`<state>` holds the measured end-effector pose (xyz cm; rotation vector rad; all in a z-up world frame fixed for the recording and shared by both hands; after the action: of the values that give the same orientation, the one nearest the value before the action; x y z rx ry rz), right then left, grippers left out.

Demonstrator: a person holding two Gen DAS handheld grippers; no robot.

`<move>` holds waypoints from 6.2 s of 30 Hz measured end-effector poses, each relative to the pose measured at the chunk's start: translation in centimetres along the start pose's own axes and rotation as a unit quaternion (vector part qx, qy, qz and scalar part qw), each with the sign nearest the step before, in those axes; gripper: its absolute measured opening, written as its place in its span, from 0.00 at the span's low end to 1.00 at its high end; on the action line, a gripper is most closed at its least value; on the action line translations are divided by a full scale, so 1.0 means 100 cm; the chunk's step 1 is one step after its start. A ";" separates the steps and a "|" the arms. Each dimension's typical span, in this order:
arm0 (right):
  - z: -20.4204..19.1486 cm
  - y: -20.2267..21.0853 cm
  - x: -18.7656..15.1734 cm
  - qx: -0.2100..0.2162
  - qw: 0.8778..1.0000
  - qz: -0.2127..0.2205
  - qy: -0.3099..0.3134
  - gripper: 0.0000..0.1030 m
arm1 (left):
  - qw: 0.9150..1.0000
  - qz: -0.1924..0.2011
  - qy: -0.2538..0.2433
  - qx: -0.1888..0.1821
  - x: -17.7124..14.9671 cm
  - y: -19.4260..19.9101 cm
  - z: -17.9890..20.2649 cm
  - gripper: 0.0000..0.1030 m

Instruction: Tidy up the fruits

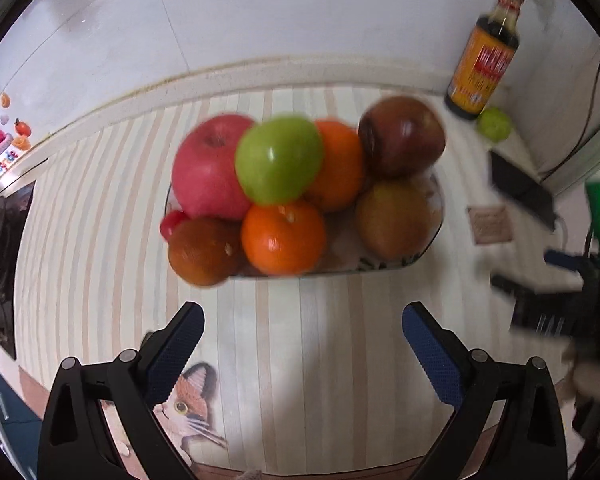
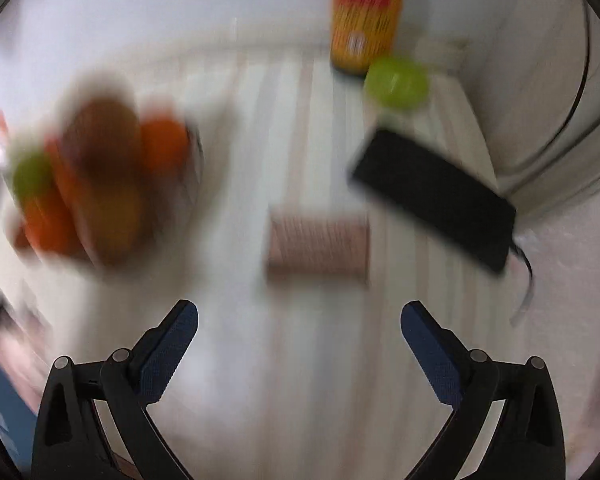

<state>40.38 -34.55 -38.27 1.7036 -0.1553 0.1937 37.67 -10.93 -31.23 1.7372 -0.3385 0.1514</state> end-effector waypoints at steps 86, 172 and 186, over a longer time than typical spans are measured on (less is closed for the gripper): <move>-0.067 0.049 0.051 0.213 0.975 0.055 0.025 0.61 | 0.995 -0.007 0.094 0.018 0.076 -0.003 -0.014 0.99; -0.055 -0.014 0.071 0.301 0.946 -0.039 0.116 0.58 | 0.993 -0.023 0.111 0.026 0.061 -0.008 0.003 0.99; -0.057 -0.015 0.070 0.287 0.948 -0.035 0.129 0.56 | 0.993 -0.026 0.111 0.027 0.061 -0.011 0.003 0.99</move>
<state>47.26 -28.62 -37.39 2.2372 0.1768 0.4395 43.75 -11.94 -30.62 1.7619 -0.1277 0.3153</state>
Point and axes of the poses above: each gripper's, at about its wrist camera, not at the fingertips, and y roughly against the way its jaws point, z to its right, x to its top, the point moved 6 cm from there along -y, roughly the way its jaws point, and after that the axes turned 10 degrees about x, right-handed, at the moved point
